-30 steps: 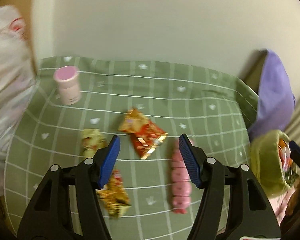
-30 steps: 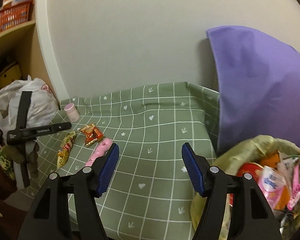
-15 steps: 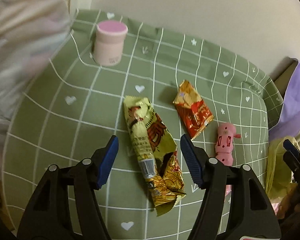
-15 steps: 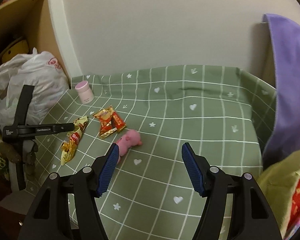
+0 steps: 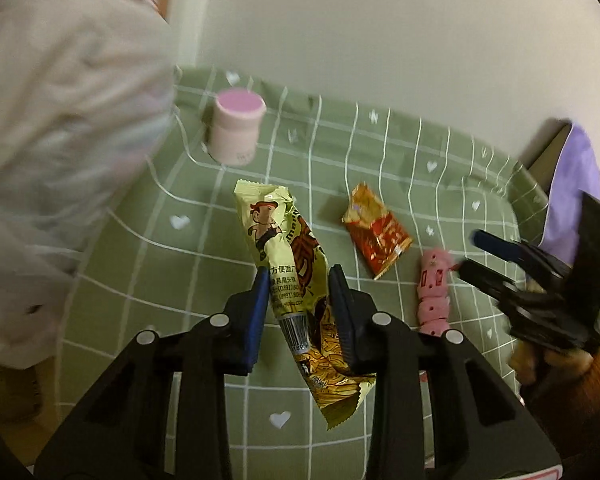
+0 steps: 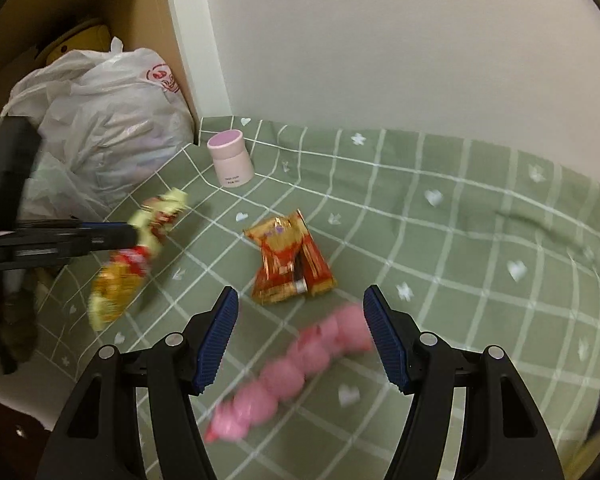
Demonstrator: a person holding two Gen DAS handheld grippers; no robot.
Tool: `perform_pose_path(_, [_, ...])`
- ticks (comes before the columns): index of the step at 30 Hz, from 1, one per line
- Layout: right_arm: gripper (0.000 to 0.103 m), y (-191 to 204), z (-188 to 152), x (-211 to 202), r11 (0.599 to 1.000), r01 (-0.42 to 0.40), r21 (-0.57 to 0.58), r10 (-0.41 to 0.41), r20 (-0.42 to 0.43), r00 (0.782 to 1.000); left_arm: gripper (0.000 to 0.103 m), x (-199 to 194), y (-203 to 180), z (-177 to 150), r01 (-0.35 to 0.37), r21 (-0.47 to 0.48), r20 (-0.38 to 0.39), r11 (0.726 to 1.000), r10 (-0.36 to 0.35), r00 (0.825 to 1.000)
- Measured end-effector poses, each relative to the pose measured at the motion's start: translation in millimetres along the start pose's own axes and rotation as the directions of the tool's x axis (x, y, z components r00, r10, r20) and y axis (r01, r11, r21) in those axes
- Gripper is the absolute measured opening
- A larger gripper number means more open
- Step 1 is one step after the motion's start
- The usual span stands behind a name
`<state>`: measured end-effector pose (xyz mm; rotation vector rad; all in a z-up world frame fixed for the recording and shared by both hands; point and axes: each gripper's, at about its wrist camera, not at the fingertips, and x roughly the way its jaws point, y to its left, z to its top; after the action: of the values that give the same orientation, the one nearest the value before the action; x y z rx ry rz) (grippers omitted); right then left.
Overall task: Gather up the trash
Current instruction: 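Grasp the yellow snack stick with the left gripper while the right grasps the red candy bag, then carry the yellow snack stick and red candy bag to the bin and open both grippers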
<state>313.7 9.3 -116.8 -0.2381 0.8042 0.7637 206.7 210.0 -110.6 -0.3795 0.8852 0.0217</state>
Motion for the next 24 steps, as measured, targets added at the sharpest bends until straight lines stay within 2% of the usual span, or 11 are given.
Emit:
perform_pose_path(7, [0.062,6,27,64,0.991,-0.066,-0.117,0.053,-0.11,0.993,0.031,-28,1,-4,-0.022,0.02,0.027,1.0,0.021,0.999])
perform_pose_path(11, [0.061,3,30,89,0.988,-0.09,-0.127,0.068,-0.169,0.983,0.032,-36,4,-8,-0.034,0.024,0.029,0.999,0.033,0.999])
perform_pose_path(13, [0.052,2,28,96,0.986,-0.122,-0.115,0.098,-0.192,0.977,0.032,-37,4,-9,-0.049,0.025,0.031,0.998,0.049,0.998])
perform_pose_path(15, [0.043,3,28,96,0.983,-0.151,-0.103,0.129,-0.198,0.972,0.032,-38,5,-9,-0.054,0.02,0.031,0.998,0.054,0.998])
perform_pose_path(18, [0.033,11,29,88,0.982,-0.142,-0.127,0.117,-0.188,0.975,0.032,-37,3,-6,-0.058,0.021,0.036,0.998,0.057,0.998])
perform_pose_path(21, [0.03,15,29,70,0.979,-0.156,-0.132,0.134,-0.157,0.978,0.032,-38,0,-3,-0.05,0.029,0.049,0.998,0.049,0.998])
perform_pose_path(24, [0.03,13,31,42,0.986,-0.12,-0.118,0.109,-0.091,0.99,0.032,-42,-8,3,-0.04,0.048,0.074,0.998,0.036,0.997])
